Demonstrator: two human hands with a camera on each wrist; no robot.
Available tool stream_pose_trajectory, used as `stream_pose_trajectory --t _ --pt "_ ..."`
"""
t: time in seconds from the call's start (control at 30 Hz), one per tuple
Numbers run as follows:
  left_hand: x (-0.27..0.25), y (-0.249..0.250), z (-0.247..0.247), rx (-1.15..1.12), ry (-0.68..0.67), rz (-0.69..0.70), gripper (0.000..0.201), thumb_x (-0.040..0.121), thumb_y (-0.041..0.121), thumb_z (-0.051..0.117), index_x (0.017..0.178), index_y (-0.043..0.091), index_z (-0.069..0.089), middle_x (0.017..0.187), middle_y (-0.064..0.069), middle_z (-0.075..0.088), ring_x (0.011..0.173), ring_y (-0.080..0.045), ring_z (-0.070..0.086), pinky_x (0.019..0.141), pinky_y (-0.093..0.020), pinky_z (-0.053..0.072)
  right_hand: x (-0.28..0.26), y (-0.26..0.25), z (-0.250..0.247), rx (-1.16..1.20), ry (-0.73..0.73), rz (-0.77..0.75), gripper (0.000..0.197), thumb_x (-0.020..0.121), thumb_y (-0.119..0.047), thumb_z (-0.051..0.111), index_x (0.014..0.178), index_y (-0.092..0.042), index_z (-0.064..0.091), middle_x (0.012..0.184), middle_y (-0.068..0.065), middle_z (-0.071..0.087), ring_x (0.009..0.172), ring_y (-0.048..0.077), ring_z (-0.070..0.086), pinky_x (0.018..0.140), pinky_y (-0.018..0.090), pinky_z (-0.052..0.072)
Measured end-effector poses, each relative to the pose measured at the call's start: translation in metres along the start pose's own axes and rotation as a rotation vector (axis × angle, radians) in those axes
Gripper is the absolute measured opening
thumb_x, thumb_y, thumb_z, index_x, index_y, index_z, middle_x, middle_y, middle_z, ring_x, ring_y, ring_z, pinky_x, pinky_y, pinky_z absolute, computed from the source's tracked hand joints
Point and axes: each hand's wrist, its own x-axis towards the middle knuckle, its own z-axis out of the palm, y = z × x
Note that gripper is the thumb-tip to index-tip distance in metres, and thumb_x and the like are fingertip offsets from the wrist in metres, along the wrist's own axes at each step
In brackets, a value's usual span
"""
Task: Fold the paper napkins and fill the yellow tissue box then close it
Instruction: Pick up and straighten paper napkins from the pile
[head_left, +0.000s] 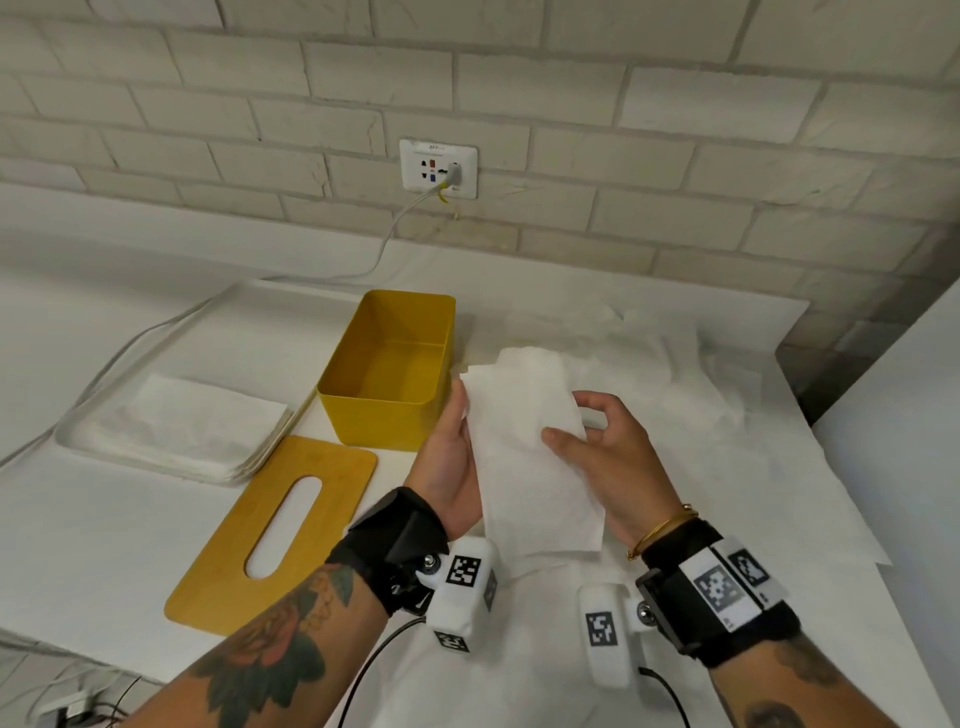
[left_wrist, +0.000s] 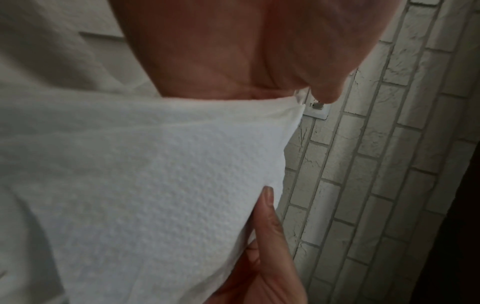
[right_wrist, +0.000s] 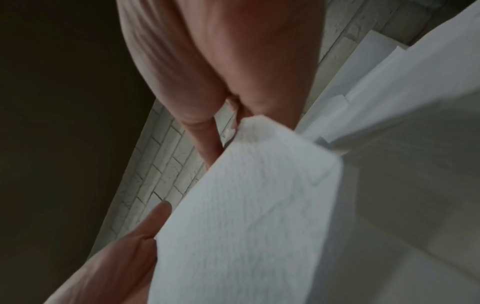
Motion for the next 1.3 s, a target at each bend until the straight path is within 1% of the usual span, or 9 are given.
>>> stream_pose_trajectory --t 0.2,0.5,0.67,0.77,0.83,0.93,1.03,1.2,1.3 --pt "0.0 0.002 -0.001 0.047 0.029 -0.027 0.072 0.102 0.065 0.028 0.144 0.011 0.052 0.14 -0.018 0.061 0.13 -0.032 0.059 0.107 -0.044 0.046 -0.004 -0.001 0.0 -0.055 -0.019 -0.025 0.048 0.087 -0.02 0.079 0.127 -0.031 0.054 0.1 -0.002 0.077 0.087 0.01 0.075 0.083 0.038 0.061" --pt "0.0 0.001 -0.002 0.097 0.106 -0.032 0.044 0.106 0.034 0.046 0.138 0.006 0.056 0.134 -0.023 0.064 0.126 -0.039 0.061 0.114 -0.056 0.039 0.0 0.009 0.004 -0.095 -0.042 -0.009 0.06 0.082 -0.03 0.083 0.13 -0.037 0.048 0.105 -0.001 0.077 0.094 0.016 0.075 0.09 0.049 0.059" --pt "0.0 0.01 -0.002 0.129 0.202 0.052 0.036 0.103 0.029 0.054 0.129 0.006 0.062 0.12 -0.018 0.072 0.11 -0.033 0.071 0.094 -0.048 0.055 -0.013 0.024 -0.003 -0.125 -0.124 0.058 0.087 0.064 -0.033 0.092 0.136 -0.039 0.043 0.104 0.001 0.078 0.096 0.018 0.075 0.088 0.046 0.06" --pt "0.002 0.021 -0.011 0.142 0.249 0.114 0.031 0.102 0.021 0.055 0.129 0.008 0.062 0.116 -0.016 0.074 0.102 -0.03 0.073 0.085 -0.044 0.059 -0.035 0.031 -0.013 -0.138 -0.268 0.142 0.069 0.078 -0.005 0.084 0.132 -0.027 0.047 0.084 0.009 0.077 0.083 0.028 0.076 0.077 0.038 0.061" --pt "0.001 0.025 -0.019 0.123 0.277 0.131 0.029 0.102 0.018 0.055 0.128 0.009 0.062 0.117 -0.016 0.074 0.102 -0.03 0.073 0.085 -0.043 0.059 -0.043 0.028 -0.03 -0.242 -0.297 0.13 0.053 0.082 -0.001 0.079 0.123 -0.023 0.055 0.079 0.011 0.076 0.075 0.028 0.075 0.07 0.035 0.059" --pt "-0.002 0.023 -0.027 0.096 0.288 0.092 0.034 0.102 0.021 0.056 0.133 0.009 0.061 0.125 -0.017 0.071 0.111 -0.032 0.07 0.092 -0.046 0.055 -0.034 0.019 -0.064 -0.353 -0.101 0.078 0.029 0.083 -0.007 0.079 0.108 -0.016 0.068 0.079 0.006 0.076 0.075 0.021 0.073 0.071 0.036 0.058" --pt "-0.006 0.015 -0.029 0.084 0.268 0.036 0.037 0.102 0.024 0.053 0.134 0.007 0.061 0.124 -0.015 0.071 0.109 -0.03 0.071 0.083 -0.042 0.059 -0.019 0.014 -0.088 -0.496 0.082 0.101 0.026 0.08 -0.026 0.084 0.102 -0.023 0.071 0.089 -0.007 0.075 0.085 0.011 0.07 0.074 0.024 0.053" --pt "-0.009 0.012 -0.03 0.067 0.251 0.017 0.035 0.103 0.024 0.052 0.133 0.007 0.062 0.12 -0.014 0.073 0.101 -0.027 0.075 0.069 -0.036 0.063 -0.015 0.03 -0.078 -0.738 -0.089 0.212 0.049 0.072 -0.043 0.088 0.111 -0.03 0.061 0.1 -0.012 0.061 0.096 0.007 0.06 0.075 0.019 0.045" --pt "-0.012 0.012 -0.028 0.073 0.255 0.019 0.032 0.104 0.024 0.05 0.129 0.009 0.063 0.117 -0.013 0.075 0.099 -0.026 0.075 0.07 -0.035 0.063 -0.016 0.033 -0.071 -0.767 -0.127 0.145 0.032 0.077 -0.035 0.085 0.08 -0.03 0.054 0.075 -0.014 0.045 0.069 0.003 0.046 0.058 0.014 0.034"
